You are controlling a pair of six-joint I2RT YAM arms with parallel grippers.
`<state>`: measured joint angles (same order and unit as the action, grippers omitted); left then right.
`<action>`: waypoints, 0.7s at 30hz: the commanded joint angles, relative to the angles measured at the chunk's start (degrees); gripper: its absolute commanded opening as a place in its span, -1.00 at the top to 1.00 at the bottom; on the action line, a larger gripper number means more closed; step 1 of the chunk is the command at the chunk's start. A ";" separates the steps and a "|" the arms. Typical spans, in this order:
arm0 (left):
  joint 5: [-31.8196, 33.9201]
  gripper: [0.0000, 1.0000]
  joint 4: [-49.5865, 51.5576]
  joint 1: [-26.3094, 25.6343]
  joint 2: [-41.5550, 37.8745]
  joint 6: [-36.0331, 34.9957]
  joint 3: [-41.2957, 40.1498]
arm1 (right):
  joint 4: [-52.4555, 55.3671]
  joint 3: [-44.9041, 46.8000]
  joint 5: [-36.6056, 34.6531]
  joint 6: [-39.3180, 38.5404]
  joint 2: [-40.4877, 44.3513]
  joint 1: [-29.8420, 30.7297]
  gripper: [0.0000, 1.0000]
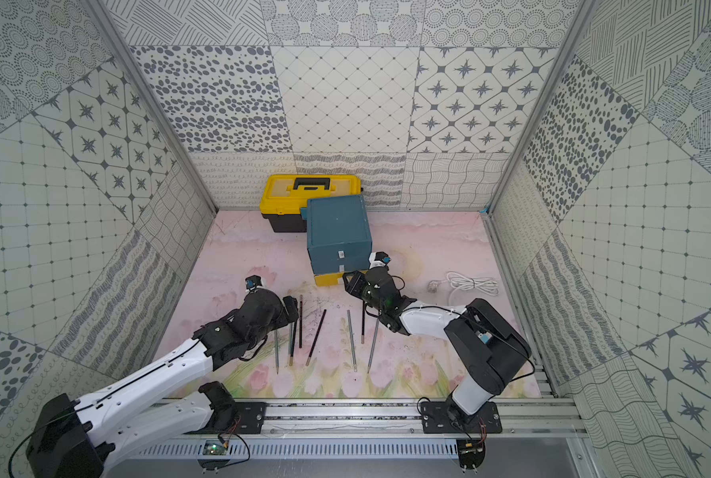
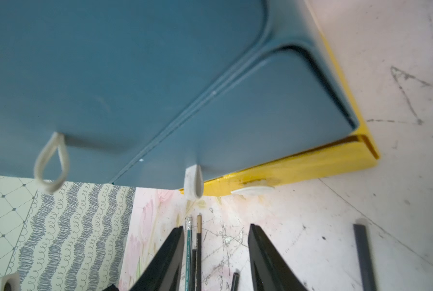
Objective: Please place the pencils in the drawer according to their color
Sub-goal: Open the drawer in the storage box.
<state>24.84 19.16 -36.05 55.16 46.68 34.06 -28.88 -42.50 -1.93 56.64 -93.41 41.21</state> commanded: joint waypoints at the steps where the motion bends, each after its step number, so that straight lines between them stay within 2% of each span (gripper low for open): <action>1: 1.53 -0.99 1.10 0.28 0.29 -0.05 0.00 | -7.59 -1.90 -0.17 0.10 -2.12 0.45 0.06; 12: 1.35 -0.99 1.64 0.57 0.68 -0.66 0.15 | -14.48 -3.16 -3.43 1.89 -6.93 1.42 0.08; 17: 1.26 -0.99 1.90 0.66 0.37 -0.67 0.14 | -15.98 -3.93 -3.61 2.33 -8.40 1.51 0.22; 21: 1.31 -0.98 2.10 0.63 0.26 -0.73 0.16 | -17.01 -4.39 -3.34 2.92 -9.66 1.58 0.40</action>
<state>24.84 19.18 -35.70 55.53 46.65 34.06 -41.58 -45.32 -5.15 59.18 -101.38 42.54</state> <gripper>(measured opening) 0.992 0.317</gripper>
